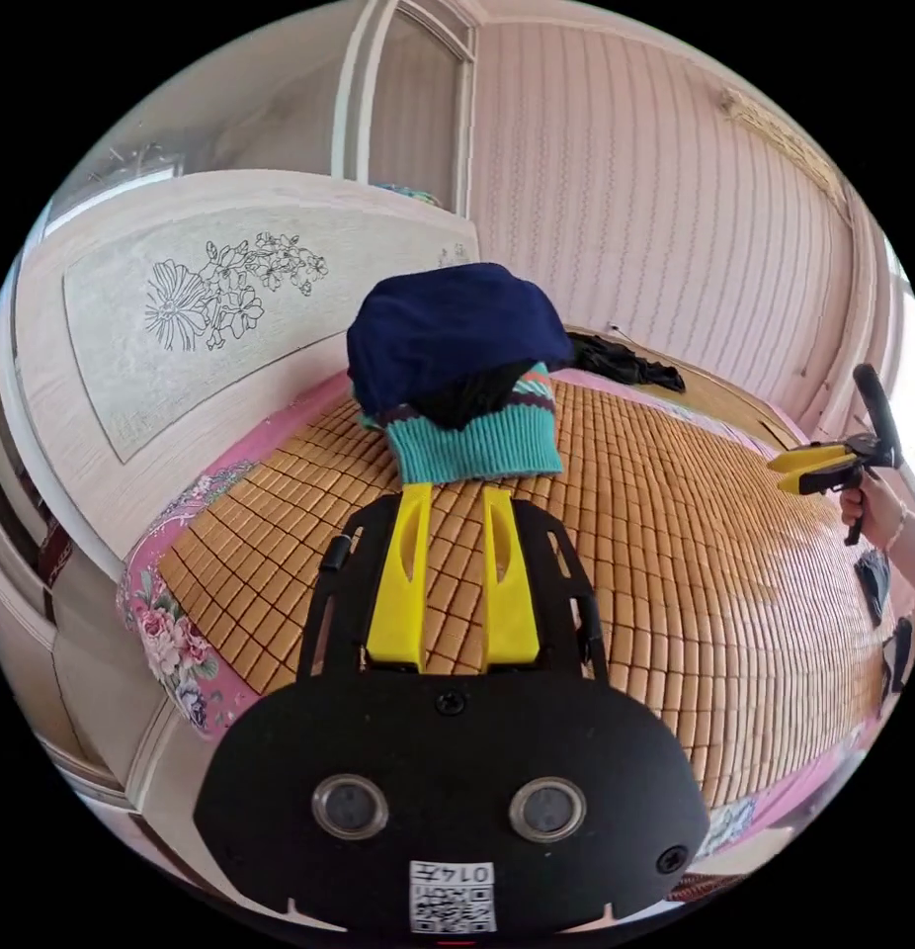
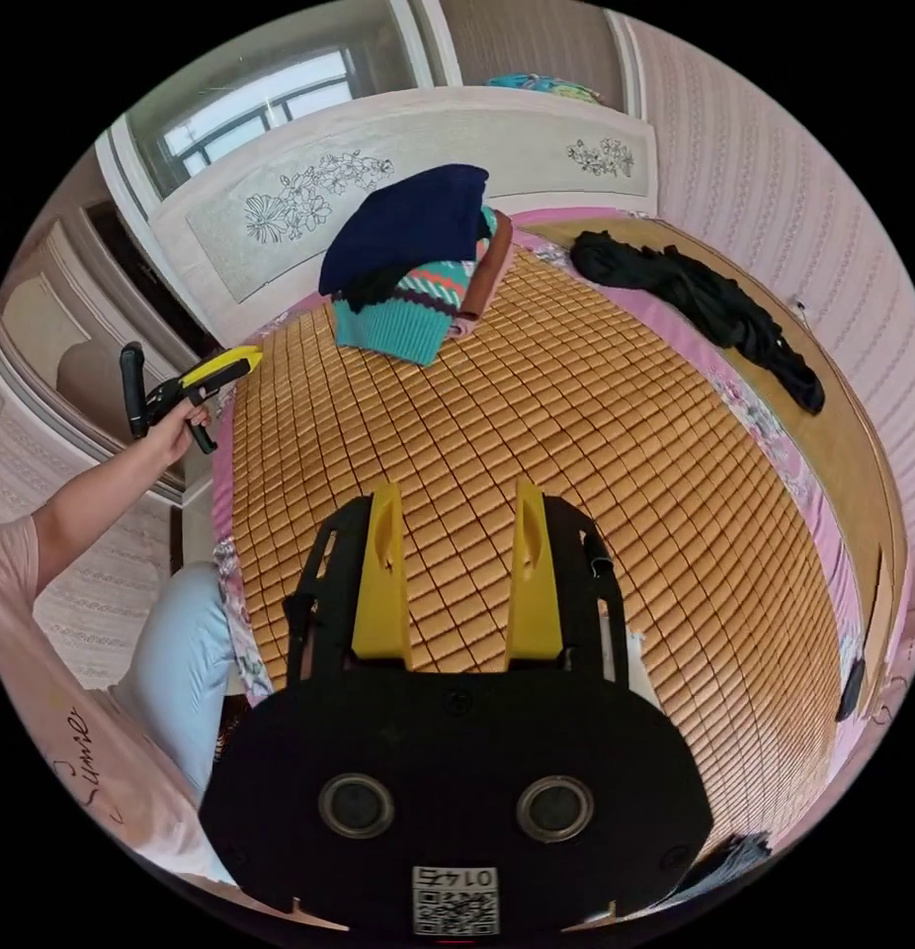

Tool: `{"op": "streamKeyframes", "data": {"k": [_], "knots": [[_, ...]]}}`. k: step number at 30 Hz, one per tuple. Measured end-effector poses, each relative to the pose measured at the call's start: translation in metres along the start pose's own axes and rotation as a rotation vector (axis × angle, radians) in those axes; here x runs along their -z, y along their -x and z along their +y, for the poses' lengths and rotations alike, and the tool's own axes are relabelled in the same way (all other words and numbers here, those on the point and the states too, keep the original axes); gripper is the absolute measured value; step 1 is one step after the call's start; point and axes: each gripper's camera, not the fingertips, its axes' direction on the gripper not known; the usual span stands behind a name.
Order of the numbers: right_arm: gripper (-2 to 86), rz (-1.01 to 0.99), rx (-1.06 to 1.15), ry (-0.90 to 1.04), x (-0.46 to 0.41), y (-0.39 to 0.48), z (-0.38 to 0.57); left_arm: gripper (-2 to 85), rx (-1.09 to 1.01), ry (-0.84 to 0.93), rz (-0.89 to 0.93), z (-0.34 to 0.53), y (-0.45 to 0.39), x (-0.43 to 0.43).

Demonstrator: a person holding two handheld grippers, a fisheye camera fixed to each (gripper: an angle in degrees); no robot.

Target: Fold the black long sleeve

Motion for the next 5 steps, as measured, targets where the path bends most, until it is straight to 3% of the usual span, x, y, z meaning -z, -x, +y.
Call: {"op": "streamKeyframes", "data": {"k": [5], "knots": [[14.7, 0.057, 0.008, -0.151, -0.062, 0.016, -0.110, 11.0, 0.221, -0.040, 0.053, -0.071, 0.077, -0.053]]}}
